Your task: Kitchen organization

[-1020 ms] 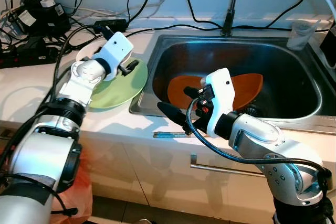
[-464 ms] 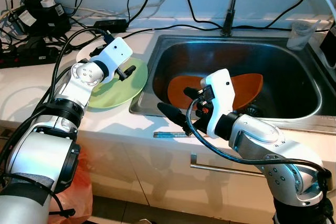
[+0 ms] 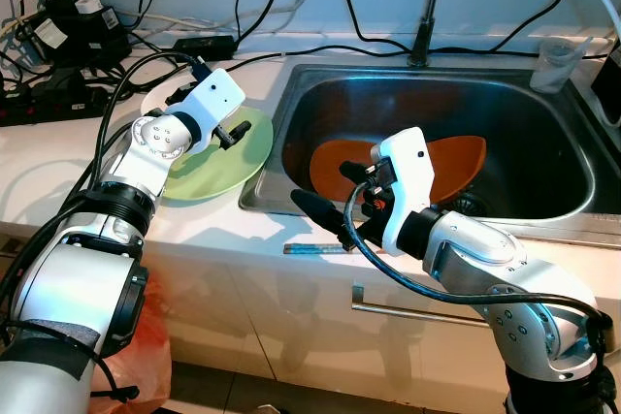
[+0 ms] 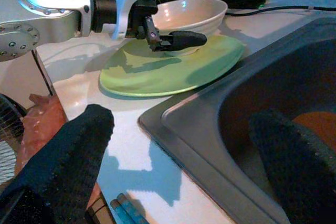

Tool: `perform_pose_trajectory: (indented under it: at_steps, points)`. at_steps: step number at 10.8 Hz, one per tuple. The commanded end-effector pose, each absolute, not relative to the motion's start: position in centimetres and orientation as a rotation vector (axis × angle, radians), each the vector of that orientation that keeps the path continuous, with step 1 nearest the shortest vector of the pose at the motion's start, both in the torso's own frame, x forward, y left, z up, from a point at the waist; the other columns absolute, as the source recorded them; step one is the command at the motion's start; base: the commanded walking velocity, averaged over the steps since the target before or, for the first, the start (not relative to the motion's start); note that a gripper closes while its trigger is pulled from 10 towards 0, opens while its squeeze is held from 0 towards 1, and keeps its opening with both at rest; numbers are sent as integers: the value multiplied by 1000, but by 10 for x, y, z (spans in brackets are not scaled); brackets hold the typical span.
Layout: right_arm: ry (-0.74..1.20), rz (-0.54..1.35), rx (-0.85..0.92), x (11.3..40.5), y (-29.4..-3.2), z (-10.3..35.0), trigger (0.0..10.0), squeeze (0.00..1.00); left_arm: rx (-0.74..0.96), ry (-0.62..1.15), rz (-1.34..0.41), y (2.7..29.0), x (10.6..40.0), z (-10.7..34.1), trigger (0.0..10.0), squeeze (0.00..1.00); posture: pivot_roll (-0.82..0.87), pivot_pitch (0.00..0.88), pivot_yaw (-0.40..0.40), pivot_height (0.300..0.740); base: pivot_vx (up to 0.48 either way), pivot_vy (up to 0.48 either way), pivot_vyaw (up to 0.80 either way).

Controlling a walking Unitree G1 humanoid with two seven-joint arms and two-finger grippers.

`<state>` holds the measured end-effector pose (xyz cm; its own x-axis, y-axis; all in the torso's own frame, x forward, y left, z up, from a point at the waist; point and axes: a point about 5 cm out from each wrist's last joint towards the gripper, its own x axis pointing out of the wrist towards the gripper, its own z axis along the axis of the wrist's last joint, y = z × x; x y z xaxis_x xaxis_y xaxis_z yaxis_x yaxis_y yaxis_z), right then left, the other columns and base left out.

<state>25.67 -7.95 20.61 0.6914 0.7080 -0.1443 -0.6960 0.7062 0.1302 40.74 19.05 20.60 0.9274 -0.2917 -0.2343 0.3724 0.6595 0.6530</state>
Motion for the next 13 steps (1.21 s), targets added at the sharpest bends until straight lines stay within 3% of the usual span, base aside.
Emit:
perform_pose_trajectory:
  at_steps: [1,3,4,9,13]
  points:
    - [186,799,68,254,-77,207,10000,0,778,128,-364,195,407,205,10000,757,-88,0,118,740,0,0,0]
    - [186,798,69,254,-77,207,10000,0,785,134,-366,195,407,204,10000,757,-88,0,118,740,0,0,0]
    - [123,777,98,257,-78,218,10000,0,711,148,-273,207,405,195,10000,0,-93,0,112,740,0,0,0]
    - [94,749,103,263,-79,222,10000,0,641,107,-266,201,407,198,10000,0,-90,0,113,740,0,0,0]
    - [81,815,130,264,-60,225,10000,0,576,89,-252,196,406,193,10000,0,-80,0,110,740,0,0,0]
